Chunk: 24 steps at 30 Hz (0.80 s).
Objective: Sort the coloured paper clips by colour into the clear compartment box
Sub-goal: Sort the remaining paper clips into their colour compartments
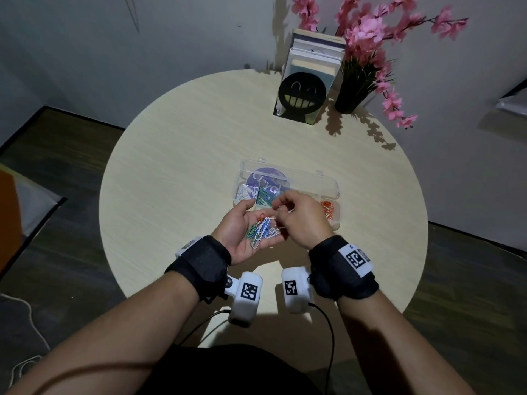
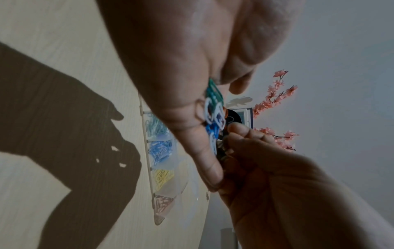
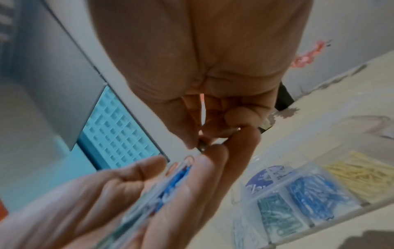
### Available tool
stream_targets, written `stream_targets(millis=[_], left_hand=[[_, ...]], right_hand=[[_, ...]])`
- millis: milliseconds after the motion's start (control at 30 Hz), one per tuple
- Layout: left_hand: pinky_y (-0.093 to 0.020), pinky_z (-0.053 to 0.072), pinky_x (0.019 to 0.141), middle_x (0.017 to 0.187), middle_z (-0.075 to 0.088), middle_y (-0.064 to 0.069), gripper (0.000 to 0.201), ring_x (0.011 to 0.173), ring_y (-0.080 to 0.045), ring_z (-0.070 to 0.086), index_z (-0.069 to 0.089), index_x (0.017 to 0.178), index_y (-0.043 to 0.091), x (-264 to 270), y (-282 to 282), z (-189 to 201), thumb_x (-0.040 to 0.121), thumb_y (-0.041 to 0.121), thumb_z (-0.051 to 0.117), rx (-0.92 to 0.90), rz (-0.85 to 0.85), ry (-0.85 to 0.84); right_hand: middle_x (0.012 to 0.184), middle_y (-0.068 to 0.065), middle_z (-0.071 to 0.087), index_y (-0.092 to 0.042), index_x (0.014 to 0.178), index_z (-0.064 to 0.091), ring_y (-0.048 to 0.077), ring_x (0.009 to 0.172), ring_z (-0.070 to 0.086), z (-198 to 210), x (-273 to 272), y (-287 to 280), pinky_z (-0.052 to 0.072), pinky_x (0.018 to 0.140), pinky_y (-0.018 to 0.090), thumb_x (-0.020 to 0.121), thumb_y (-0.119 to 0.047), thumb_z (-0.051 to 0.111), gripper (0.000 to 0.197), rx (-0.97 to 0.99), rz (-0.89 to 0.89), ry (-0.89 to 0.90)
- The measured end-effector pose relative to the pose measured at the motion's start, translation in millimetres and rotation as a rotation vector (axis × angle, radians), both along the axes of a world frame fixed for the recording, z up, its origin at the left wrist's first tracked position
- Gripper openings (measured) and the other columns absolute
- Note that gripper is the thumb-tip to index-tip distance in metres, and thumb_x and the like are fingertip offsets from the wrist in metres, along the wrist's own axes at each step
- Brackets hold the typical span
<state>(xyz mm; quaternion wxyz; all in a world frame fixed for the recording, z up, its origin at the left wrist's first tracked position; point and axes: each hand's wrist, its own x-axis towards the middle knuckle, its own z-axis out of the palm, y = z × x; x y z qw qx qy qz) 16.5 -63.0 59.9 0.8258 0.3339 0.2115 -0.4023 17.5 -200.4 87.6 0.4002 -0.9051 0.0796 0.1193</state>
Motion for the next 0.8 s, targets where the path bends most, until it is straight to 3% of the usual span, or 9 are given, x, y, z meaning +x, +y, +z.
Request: stream_targets(millis=[100,200,267,333,367,467,533,633,800], left_hand=[[-0.042,0.057,0.081,0.102,0.067,-0.024,0.059,0.087,-0.030,0.070,0.054,0.121,-0.007,1,-1,-1,0.099,0.040,0.026,-0.014,0.037,0.016],[-0.035,0.059,0.071,0.096,0.067,-0.018,0.061,0.081,-0.025,0.068,0.064,0.107,-0.002,2,-2,-1,0.099,0.044,0.026,-0.008,0.054,0.029],[-0.025,0.055,0.058,0.078,0.064,-0.011,0.065,0.062,-0.018,0.061,0.065,0.098,0.002,2,-4,1,0.098,0.053,0.025,0.044,0.046,0.040],[-0.017,0.047,0.046,0.058,0.059,-0.006,0.071,0.044,-0.012,0.051,0.063,0.092,0.002,3,-4,0,0.097,0.058,0.021,0.095,0.063,0.055],[-0.017,0.046,0.048,0.059,0.059,-0.005,0.076,0.045,-0.011,0.049,0.065,0.091,0.001,4,-3,-2,0.096,0.062,0.019,0.108,0.066,0.060],[-0.027,0.040,0.071,0.099,0.055,-0.011,0.090,0.076,-0.016,0.044,0.076,0.093,0.006,2,-2,-10,0.087,0.075,0.020,0.101,0.069,0.094],[-0.030,0.043,0.077,0.112,0.052,-0.012,0.090,0.088,-0.018,0.047,0.077,0.098,0.009,0,-2,-12,0.085,0.078,0.019,0.109,0.056,0.123],[-0.028,0.057,0.066,0.097,0.071,-0.012,0.086,0.081,-0.021,0.069,0.067,0.108,0.008,-2,-3,-12,0.087,0.075,0.018,0.088,0.027,0.140],[-0.026,0.056,0.054,0.078,0.070,-0.013,0.080,0.063,-0.021,0.069,0.066,0.098,0.006,-1,-1,-7,0.090,0.071,0.019,0.060,0.049,0.135]], right_hand=[[0.074,-0.002,0.065,-0.027,0.083,0.066,0.019,0.070,0.064,10,1,-4,0.054,0.065,0.031,0.084,-0.011,0.056,0.018,0.062,-0.022,-0.074],[0.087,-0.001,0.066,-0.022,0.093,0.070,0.015,0.080,0.061,23,-7,7,0.049,0.073,0.027,0.085,-0.013,0.059,0.016,-0.065,0.283,-0.075],[0.095,0.003,0.064,-0.021,0.102,0.068,0.020,0.088,0.060,24,-11,18,0.049,0.075,0.031,0.086,-0.014,0.058,0.020,-0.248,0.477,-0.072],[0.094,0.006,0.059,-0.021,0.105,0.065,0.026,0.088,0.060,22,-12,24,0.046,0.066,0.032,0.087,-0.015,0.055,0.021,-0.405,0.554,-0.089],[0.093,0.006,0.057,-0.020,0.104,0.064,0.028,0.086,0.060,21,-11,26,0.043,0.062,0.030,0.088,-0.014,0.054,0.020,-0.450,0.561,-0.099],[0.093,0.007,0.058,-0.017,0.102,0.063,0.028,0.086,0.061,21,-13,31,0.036,0.058,0.030,0.088,-0.011,0.051,0.019,-0.522,0.577,-0.122],[0.095,0.008,0.059,-0.013,0.101,0.062,0.029,0.088,0.061,21,-14,33,0.034,0.058,0.031,0.087,-0.009,0.050,0.019,-0.563,0.604,-0.111],[0.086,0.006,0.050,-0.012,0.101,0.061,0.030,0.088,0.061,20,-11,35,0.034,0.058,0.032,0.087,-0.007,0.049,0.018,-0.594,0.660,-0.086],[0.083,0.003,0.046,-0.018,0.093,0.058,0.029,0.082,0.056,18,-5,30,0.035,0.058,0.033,0.090,-0.016,0.048,0.011,-0.525,0.738,-0.089]])
